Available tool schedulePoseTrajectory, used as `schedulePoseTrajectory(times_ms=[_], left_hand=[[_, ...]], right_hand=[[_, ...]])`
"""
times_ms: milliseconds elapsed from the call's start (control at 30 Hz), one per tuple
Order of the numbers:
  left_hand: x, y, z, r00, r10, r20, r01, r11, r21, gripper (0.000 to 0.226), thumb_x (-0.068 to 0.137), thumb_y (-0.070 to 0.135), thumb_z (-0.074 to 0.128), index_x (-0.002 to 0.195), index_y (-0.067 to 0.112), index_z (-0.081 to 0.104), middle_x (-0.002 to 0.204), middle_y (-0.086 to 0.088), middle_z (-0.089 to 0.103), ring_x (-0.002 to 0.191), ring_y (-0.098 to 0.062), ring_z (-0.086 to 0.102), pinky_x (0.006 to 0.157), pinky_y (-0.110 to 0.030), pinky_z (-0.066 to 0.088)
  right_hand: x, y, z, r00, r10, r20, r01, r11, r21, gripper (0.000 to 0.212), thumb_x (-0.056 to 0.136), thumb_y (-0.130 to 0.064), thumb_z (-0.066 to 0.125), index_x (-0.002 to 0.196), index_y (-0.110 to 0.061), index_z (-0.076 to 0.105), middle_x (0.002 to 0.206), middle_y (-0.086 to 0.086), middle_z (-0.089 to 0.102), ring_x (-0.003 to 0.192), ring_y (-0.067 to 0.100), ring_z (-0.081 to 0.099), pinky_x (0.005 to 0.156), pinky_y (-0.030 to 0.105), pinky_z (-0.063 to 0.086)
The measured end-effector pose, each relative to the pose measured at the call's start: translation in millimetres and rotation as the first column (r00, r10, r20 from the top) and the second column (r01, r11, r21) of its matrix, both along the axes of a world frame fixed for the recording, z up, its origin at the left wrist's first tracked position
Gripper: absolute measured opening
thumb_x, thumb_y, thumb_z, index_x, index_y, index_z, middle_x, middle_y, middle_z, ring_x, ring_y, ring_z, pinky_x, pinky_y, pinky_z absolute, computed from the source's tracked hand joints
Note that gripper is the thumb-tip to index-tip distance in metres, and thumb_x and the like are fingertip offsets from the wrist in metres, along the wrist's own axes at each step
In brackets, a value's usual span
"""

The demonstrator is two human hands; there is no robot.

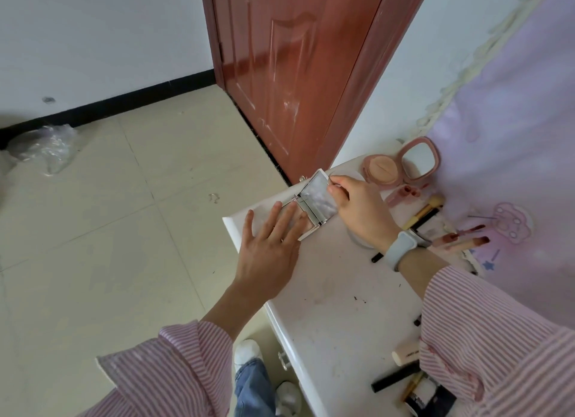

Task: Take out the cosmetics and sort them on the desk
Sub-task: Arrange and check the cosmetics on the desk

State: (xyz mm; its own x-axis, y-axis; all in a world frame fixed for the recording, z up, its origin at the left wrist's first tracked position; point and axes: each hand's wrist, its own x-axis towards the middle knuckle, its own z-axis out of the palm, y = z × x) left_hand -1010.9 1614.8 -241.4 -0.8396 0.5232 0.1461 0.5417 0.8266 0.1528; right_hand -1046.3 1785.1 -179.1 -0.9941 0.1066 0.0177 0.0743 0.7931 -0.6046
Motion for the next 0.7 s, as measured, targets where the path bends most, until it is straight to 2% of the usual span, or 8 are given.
schedulePoseTrajectory(times_ms=[100,200,267,367,500,567,633,700], left_hand=[[0.5,0.9,-0.8,0.999,0.033,0.002,-0.033,0.999,0.034,0.042,0.087,0.02,0.05,0.128,0.015,0.055,0.138,-0.008,0.049,0.128,-0.031,0.045,0.097,-0.062,0.036],[3.0,3.0,-0.8,0.998,0.057,0.012,-0.057,0.998,0.013,0.045,0.09,0.022,0.033,0.129,0.014,0.054,0.138,-0.009,0.049,0.127,-0.031,0.045,0.097,-0.058,0.037],[3.2,3.7,-0.4,0.998,0.058,0.019,-0.058,0.998,0.006,0.047,0.089,0.023,0.03,0.129,0.014,0.054,0.138,-0.01,0.049,0.126,-0.031,0.046,0.096,-0.056,0.039],[1.3,3.4,-2.1,0.999,0.054,0.002,-0.054,0.999,0.005,0.046,0.089,0.023,0.031,0.128,0.014,0.055,0.137,-0.01,0.05,0.125,-0.031,0.048,0.094,-0.055,0.042],[2.3,3.1,-5.4,0.999,0.052,-0.013,-0.052,0.998,0.023,0.042,0.09,0.022,0.039,0.129,0.016,0.054,0.139,-0.013,0.047,0.128,-0.033,0.044,0.096,-0.06,0.037],[5.9,3.6,-4.3,0.998,0.068,-0.017,-0.067,0.997,0.041,0.044,0.09,0.023,0.034,0.13,0.016,0.053,0.14,-0.016,0.045,0.13,-0.035,0.04,0.098,-0.062,0.032],[14.9,6.5,-1.9,0.996,0.088,-0.033,-0.086,0.994,0.073,0.047,0.089,0.023,0.034,0.132,0.015,0.05,0.142,-0.018,0.041,0.133,-0.037,0.036,0.101,-0.063,0.026],[32.8,13.8,1.4,0.995,0.092,-0.044,-0.087,0.99,0.112,0.048,0.087,0.022,0.037,0.134,0.014,0.045,0.143,-0.018,0.039,0.134,-0.036,0.033,0.104,-0.061,0.022]], right_hand=[[1.7,0.9,-0.8,0.999,-0.032,0.007,0.032,0.999,-0.006,0.022,0.092,-0.01,0.05,0.104,0.002,0.064,0.085,0.022,0.067,0.068,0.022,0.05,0.066,0.028,0.035],[2.9,1.2,-2.3,0.998,-0.063,0.025,0.064,0.997,-0.031,0.023,0.092,-0.013,0.051,0.106,0.0,0.064,0.077,0.017,0.064,0.065,0.018,0.047,0.062,0.022,0.033],[4.0,0.5,-2.9,0.997,-0.077,0.025,0.078,0.996,-0.05,0.025,0.092,-0.014,0.051,0.109,-0.001,0.064,0.085,0.017,0.067,0.068,0.016,0.049,0.065,0.022,0.036],[5.8,-0.8,-1.8,0.996,-0.085,0.028,0.087,0.993,-0.076,0.025,0.091,-0.016,0.053,0.11,-0.003,0.063,0.09,0.016,0.069,0.073,0.022,0.058,0.073,0.028,0.044],[18.0,1.0,4.7,0.992,-0.114,-0.047,0.111,0.992,-0.056,0.028,0.091,-0.019,0.054,0.114,-0.005,0.06,0.103,0.012,0.067,0.093,0.024,0.061,0.082,0.037,0.049],[35.3,8.9,8.2,0.981,-0.145,-0.126,0.135,0.987,-0.087,0.029,0.092,-0.015,0.051,0.118,-0.004,0.057,0.108,0.01,0.064,0.093,0.019,0.059,0.08,0.028,0.048],[60.9,24.0,10.5,0.972,-0.174,-0.161,0.159,0.982,-0.104,0.028,0.092,-0.012,0.047,0.116,-0.004,0.058,0.104,0.003,0.063,0.085,0.011,0.055,0.074,0.008,0.042],[95.0,44.2,10.4,0.968,-0.206,-0.141,0.199,0.978,-0.067,0.023,0.092,-0.009,0.048,0.111,-0.007,0.06,0.099,0.0,0.063,0.08,0.006,0.053,0.071,0.001,0.039]])
